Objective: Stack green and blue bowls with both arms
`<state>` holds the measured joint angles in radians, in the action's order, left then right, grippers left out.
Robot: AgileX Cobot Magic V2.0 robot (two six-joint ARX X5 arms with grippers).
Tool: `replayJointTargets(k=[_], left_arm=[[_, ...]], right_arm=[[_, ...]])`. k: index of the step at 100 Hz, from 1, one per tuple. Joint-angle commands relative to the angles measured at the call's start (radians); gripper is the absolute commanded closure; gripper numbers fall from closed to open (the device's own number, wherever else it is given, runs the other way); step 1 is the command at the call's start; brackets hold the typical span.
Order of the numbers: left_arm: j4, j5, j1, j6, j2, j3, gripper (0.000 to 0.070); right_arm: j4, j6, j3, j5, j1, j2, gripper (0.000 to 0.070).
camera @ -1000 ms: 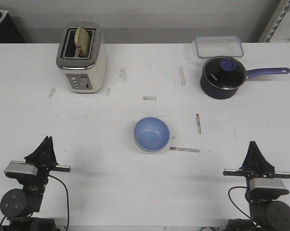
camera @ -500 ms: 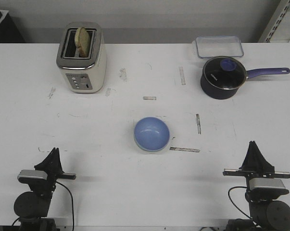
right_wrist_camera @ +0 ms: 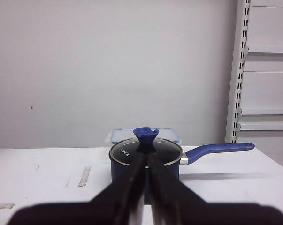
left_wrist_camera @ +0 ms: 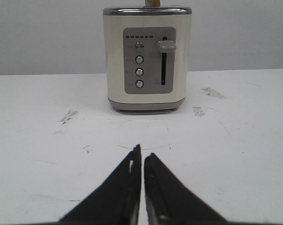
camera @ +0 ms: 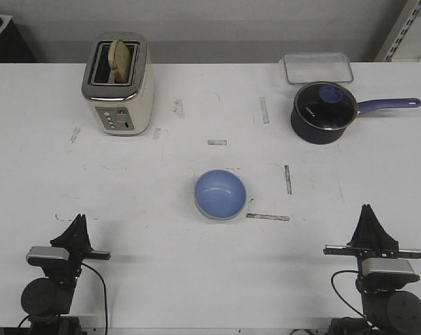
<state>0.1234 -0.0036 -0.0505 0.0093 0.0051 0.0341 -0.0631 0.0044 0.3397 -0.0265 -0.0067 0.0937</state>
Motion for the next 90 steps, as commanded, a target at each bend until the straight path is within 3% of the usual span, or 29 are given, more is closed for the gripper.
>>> replayJointTargets(k=[1,69,90], left_arm=[[0.019,-0.004,0.000,0.005,-0.002,-0.022,0.0699],[0.019,-0.004,0.000,0.005,-0.002,-0.022,0.0699],[0.019,-0.004,0.001,0.005,-0.002,-0.022,0.0699]], right_arm=[[0.011,-0.002,0.003,0.001,0.001,-0.002,0.0700],[0.010,-0.002,0.003,-0.002,0.001,-0.002,0.0700],[0.015,-0.002,-0.077,0.013,0.018,-0.039,0.0700]])
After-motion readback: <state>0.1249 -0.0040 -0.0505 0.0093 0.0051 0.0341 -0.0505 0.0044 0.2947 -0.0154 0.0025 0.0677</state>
